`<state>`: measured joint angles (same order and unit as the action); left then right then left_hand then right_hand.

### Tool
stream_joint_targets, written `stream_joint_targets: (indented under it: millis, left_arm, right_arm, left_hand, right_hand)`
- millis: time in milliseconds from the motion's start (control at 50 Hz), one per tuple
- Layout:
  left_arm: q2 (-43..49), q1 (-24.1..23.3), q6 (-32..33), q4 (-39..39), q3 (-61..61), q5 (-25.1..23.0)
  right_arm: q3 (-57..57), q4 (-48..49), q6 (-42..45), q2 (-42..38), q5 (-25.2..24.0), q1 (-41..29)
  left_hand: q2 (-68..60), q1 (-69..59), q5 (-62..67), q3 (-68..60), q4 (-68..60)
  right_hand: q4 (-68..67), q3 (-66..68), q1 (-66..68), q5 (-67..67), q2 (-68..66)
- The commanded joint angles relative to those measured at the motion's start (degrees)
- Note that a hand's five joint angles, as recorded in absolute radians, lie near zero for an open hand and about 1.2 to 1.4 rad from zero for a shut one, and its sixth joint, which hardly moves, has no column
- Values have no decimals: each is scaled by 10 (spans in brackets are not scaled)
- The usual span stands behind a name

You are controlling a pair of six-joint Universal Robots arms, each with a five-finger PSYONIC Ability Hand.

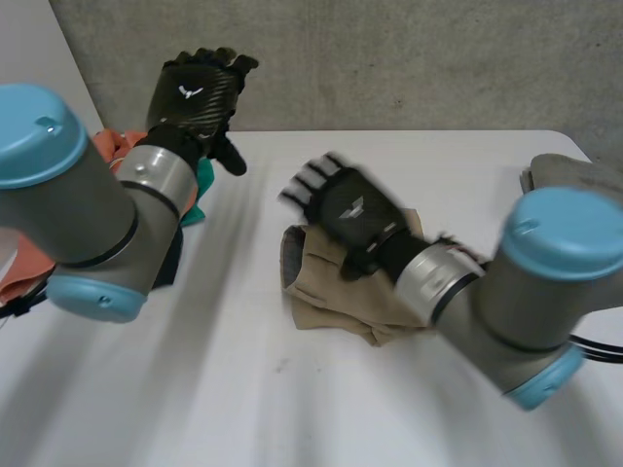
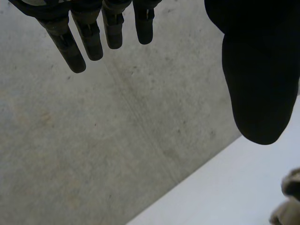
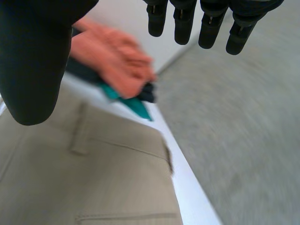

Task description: Fold the laundry.

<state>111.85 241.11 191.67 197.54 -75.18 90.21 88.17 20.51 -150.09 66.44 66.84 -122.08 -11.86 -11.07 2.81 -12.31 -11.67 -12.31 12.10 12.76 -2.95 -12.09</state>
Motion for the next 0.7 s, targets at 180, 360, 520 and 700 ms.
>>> stream_joint_targets:
  millis: [180,360,520,700]
  left_arm:
    - [150,-115,-27,-36,102,-43]
    - [250,-129,-22,-129,146,20]
    - [275,-106,63,-183,158,66]
    - [254,-114,71,-215,158,59]
  right_arm:
    - [-18,-132,-247,46,96,134]
    - [-102,-209,-245,-89,69,135]
    - [-145,-216,-163,-175,85,133]
    - [-144,-221,-81,-110,123,114]
  left_hand:
    - [-4,-12,-6,1,-6]
    - [-10,-18,1,-6,-12]
    - [-12,-20,3,-8,-14]
    - [5,-3,-14,9,3]
  right_hand:
    - [23,-21,-28,29,21]
    - [23,-21,-28,29,21]
    - [23,-21,-28,29,21]
    - [23,-21,-28,29,21]
